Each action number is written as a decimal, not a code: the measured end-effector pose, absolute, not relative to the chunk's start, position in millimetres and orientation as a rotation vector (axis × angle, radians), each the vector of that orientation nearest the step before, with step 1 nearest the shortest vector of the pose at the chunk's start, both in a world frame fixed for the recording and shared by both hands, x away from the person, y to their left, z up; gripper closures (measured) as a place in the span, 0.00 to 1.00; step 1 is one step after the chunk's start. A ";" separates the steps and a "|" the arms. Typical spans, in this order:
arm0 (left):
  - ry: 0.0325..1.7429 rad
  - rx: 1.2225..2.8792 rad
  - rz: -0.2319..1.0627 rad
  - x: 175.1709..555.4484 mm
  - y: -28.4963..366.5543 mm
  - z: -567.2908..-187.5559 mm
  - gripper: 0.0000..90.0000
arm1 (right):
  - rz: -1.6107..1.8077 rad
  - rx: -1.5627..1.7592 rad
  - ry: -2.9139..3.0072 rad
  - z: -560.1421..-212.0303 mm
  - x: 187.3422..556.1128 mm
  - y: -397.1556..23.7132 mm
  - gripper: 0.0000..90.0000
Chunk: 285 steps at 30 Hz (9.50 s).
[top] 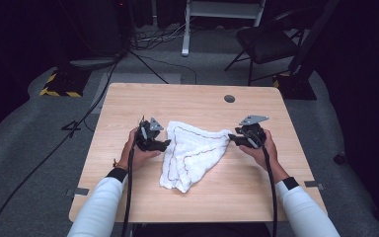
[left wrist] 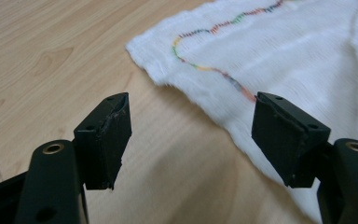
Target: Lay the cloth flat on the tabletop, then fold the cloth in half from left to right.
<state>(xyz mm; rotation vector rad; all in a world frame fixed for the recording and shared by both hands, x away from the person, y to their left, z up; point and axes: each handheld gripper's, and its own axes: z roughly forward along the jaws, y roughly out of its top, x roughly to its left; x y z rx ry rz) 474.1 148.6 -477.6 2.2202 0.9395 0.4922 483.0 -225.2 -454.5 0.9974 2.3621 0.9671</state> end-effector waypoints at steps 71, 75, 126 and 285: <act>0.544 2.015 0.600 440.1 128.0 -336.1 0.92 | 1.230 0.830 2.063 -340.0 448.4 -261.6 0.96; 0.581 2.017 0.603 453.5 125.7 -347.2 0.92 | 1.188 0.856 2.079 -350.2 468.7 -258.1 0.96; 0.762 2.360 0.224 416.9 129.2 -492.0 0.32 | 0.800 0.904 2.535 -483.5 427.9 -253.5 0.36; 0.765 2.228 0.379 519.0 -35.1 -444.9 0.36 | 1.078 0.822 2.422 -466.4 344.5 -260.6 0.63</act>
